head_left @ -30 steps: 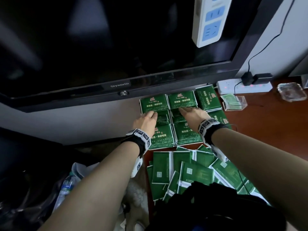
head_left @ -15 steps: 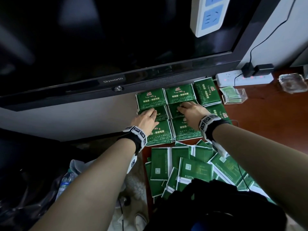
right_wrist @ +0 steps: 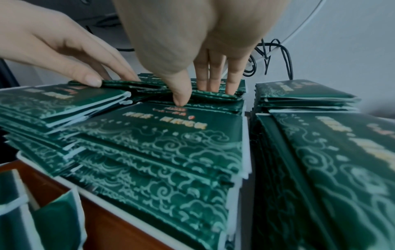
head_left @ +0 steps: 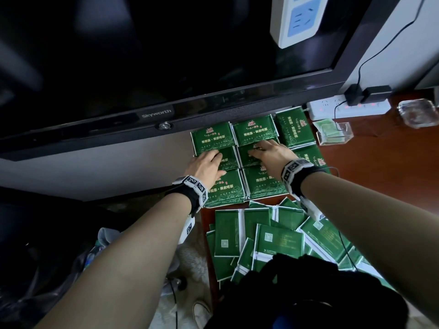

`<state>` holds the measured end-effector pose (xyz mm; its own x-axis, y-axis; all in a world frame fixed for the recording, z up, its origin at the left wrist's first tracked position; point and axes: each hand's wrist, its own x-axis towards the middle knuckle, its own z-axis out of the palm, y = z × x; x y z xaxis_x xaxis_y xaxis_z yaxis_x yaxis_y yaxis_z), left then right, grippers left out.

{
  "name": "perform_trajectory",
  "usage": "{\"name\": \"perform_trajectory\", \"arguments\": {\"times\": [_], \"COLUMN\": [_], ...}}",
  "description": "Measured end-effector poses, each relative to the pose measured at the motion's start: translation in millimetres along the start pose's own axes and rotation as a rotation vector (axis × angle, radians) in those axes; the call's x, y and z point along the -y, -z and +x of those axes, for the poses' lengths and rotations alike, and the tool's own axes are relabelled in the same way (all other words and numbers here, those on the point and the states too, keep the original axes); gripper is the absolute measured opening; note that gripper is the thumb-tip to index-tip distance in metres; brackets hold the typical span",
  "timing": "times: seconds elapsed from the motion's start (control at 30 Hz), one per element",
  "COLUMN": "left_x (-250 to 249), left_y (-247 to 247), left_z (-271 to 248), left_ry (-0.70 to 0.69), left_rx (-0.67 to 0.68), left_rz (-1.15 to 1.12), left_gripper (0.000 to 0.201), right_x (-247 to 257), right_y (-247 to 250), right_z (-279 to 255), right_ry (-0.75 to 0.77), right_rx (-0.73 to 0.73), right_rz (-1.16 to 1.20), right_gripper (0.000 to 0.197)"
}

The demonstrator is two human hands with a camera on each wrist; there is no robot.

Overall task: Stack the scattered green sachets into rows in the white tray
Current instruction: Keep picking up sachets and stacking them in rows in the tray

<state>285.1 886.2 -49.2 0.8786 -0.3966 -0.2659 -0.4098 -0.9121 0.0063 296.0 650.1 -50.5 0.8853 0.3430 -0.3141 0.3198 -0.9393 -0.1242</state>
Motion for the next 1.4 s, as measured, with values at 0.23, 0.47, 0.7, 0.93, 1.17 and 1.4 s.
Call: {"name": "perform_trajectory", "arguments": {"times": [0.23, 0.47, 0.7, 0.93, 1.17, 1.4], "left_x": [-4.4, -28.6, -102.2, -176.6, -204.1, -205.0], "left_y": [1.1, 16.4, 35.4, 8.9, -21.5, -46.4], "left_z": [-5.3, -21.6, -39.7, -56.9, -70.0, -91.1], "left_ry": [-0.001, -0.013, -0.184, -0.258, -0.102, -0.024], "left_rx": [-0.035, -0.126, -0.154, -0.024, 0.105, 0.268], "left_rz": [-0.030, -0.076, -0.086, -0.090, -0.156, -0.080], "left_gripper": [0.057, 0.043, 0.035, 0.032, 0.034, 0.062], "right_x": [0.5, -1.0, -34.9, -81.1, -109.8, -82.4], "right_y": [-1.4, 12.9, 30.4, -12.5, -60.2, -89.3], "right_z": [-2.0, -34.7, -122.5, -203.2, -235.6, -227.6], "right_ry": [0.007, -0.075, -0.281, -0.483, -0.516, -0.441], "right_rx": [-0.029, -0.070, -0.081, -0.003, 0.138, 0.174], "right_rz": [-0.017, 0.083, 0.138, 0.199, 0.251, 0.372], "right_gripper": [0.060, 0.067, 0.039, 0.022, 0.026, 0.046]}}
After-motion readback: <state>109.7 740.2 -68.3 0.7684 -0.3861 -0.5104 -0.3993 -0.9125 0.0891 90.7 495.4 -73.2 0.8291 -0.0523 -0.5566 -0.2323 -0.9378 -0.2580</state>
